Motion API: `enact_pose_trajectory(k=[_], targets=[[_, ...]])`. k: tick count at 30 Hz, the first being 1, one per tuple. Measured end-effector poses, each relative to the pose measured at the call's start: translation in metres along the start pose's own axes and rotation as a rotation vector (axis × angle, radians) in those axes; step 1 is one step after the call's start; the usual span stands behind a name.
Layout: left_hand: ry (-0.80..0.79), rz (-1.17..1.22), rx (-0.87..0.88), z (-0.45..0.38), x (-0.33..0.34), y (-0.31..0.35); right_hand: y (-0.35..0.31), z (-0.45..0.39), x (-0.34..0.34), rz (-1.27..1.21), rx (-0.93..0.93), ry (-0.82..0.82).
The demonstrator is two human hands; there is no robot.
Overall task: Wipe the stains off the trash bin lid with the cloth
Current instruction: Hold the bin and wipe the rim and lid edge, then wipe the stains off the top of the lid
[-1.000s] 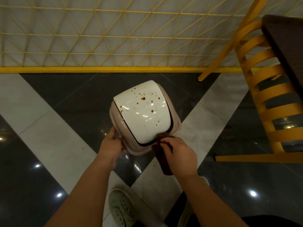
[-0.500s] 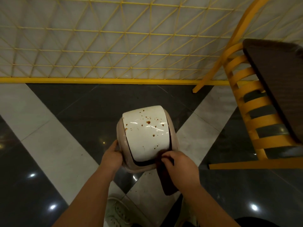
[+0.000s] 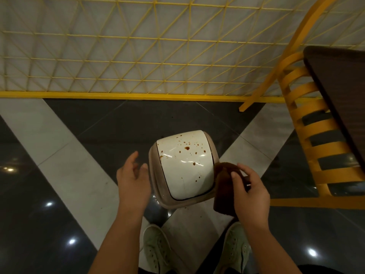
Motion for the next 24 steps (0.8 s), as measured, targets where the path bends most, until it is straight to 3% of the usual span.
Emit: enact_pose_trajectory(k=[7,14,21,24], targets=[[-0.102,-0.327,0.359,0.002,0.01,0.029,-0.036,-0.023,0.009,0.157,-0.189,0.015],[-0.315,-0.579,0.397,-0.019,0.028,0.028,-0.048,-0.039,0.031,0.267,-0.268,0.024],[-0.332,-0.668,0.409,-0.027,0.028,0.024,-0.06,-0.03,0.049,0.34,-0.368,0.057],[-0.316,-0.66,0.429,-0.027,0.027,0.024,-0.076,-0.015,0.069,0.415,-0.504,0.006]])
Point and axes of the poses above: each hand's wrist, its own z-axis away from the middle knuckle, its own x-axis out of the palm, y = z × x, the point moved 4 cm from there along -z, towards the middle knuckle, and after that the axes turned 5 degrees about z, right-handed, at the moved point
